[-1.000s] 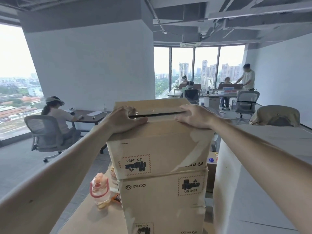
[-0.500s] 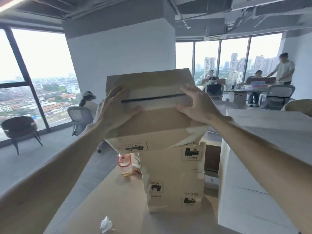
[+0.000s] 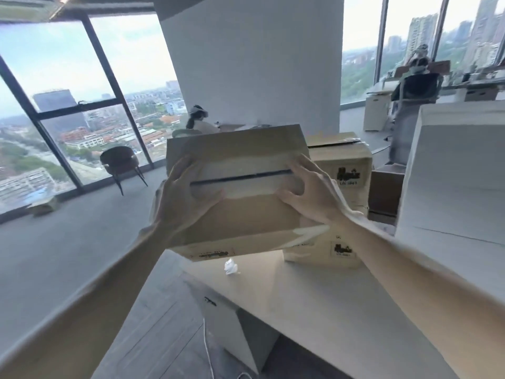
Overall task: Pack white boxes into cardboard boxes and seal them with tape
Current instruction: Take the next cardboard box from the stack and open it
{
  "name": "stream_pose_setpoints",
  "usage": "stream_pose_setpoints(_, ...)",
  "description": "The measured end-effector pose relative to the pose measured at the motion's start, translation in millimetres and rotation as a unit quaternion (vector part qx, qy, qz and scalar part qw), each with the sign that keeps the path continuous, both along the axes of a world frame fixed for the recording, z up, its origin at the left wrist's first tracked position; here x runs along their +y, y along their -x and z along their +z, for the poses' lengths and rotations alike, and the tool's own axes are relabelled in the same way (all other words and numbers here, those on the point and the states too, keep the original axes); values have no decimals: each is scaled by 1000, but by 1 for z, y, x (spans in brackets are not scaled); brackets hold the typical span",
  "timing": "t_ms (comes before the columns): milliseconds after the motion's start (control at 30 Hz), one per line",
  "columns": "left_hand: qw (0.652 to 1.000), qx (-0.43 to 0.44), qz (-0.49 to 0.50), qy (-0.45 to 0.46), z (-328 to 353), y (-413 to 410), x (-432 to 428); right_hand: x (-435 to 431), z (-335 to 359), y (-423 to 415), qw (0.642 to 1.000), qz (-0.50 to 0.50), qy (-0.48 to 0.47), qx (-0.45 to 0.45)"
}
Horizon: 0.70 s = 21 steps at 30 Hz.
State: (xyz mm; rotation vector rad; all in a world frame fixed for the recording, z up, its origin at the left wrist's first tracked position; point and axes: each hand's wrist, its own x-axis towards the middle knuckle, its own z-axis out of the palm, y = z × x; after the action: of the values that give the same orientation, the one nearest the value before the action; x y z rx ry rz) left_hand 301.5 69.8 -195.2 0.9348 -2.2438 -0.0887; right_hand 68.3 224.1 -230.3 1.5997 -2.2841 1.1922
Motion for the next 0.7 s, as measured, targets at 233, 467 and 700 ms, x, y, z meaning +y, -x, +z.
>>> stream_pose_setpoints(233, 993, -66, -50, -81, -101, 19, 37, 66, -98, -3, 995, -34, -60, -66)
stream_pose_setpoints(467, 963, -154, -160, -153, -201, 95, 92, 168, -204, 24, 970, -145, -115, -159)
stream_pose_setpoints(700, 912, -217, -284, -202, -280, 164, 131, 244, -273, 47, 930, -235, -166, -227)
